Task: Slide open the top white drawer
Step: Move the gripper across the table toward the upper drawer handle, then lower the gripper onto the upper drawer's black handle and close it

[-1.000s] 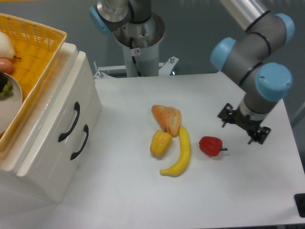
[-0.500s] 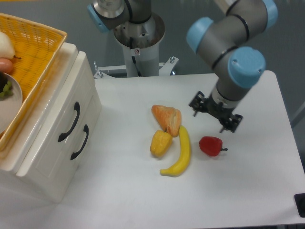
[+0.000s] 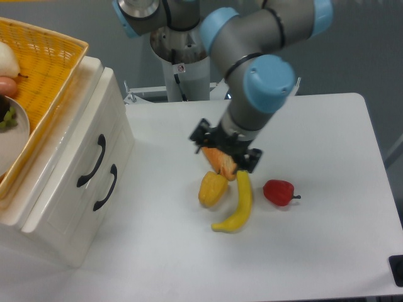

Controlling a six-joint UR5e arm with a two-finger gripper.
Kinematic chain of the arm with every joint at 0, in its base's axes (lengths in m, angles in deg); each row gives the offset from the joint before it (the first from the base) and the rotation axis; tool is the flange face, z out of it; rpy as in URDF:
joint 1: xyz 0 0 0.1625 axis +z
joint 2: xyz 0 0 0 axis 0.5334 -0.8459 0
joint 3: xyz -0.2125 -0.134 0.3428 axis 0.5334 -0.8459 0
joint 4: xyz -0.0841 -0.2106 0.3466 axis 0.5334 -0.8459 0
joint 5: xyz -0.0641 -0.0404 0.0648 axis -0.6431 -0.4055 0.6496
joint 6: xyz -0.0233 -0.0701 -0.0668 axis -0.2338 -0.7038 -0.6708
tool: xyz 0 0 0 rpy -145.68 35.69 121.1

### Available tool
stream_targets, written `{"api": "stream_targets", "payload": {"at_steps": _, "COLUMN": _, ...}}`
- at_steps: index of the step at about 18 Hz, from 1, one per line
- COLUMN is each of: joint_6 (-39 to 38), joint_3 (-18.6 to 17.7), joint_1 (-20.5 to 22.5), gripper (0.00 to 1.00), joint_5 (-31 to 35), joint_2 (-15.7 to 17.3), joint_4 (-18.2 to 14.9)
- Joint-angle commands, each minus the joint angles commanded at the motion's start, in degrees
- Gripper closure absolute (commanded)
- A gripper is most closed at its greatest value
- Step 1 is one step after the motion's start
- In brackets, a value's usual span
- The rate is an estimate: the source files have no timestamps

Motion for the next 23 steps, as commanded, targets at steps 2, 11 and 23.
{"api": "stream_targets", "payload": {"at_steps": 2, "joint_6": -1.14, "joint_3": 0.0, "joint_1": -1.32, "gripper": 0.0, "joint_5": -1.49, "joint_2": 0.17, "joint_4": -1.41}}
{"api": "stream_targets", "payload": {"at_steps": 11, "joint_6": -3.34, "joint_3": -0.09, "joint_1": -4.83, "gripper": 0.0, "joint_5": -6.51, "joint_2": 1.85, "joint_4": -3.79}}
{"api": "stream_targets", "payload": {"at_steps": 23, "joint_6": -12.22, "joint_3": -0.44, "joint_1": -9.5, "gripper": 0.0, "joint_5": -10.72, "joint_2": -0.09, "joint_4": -0.28}}
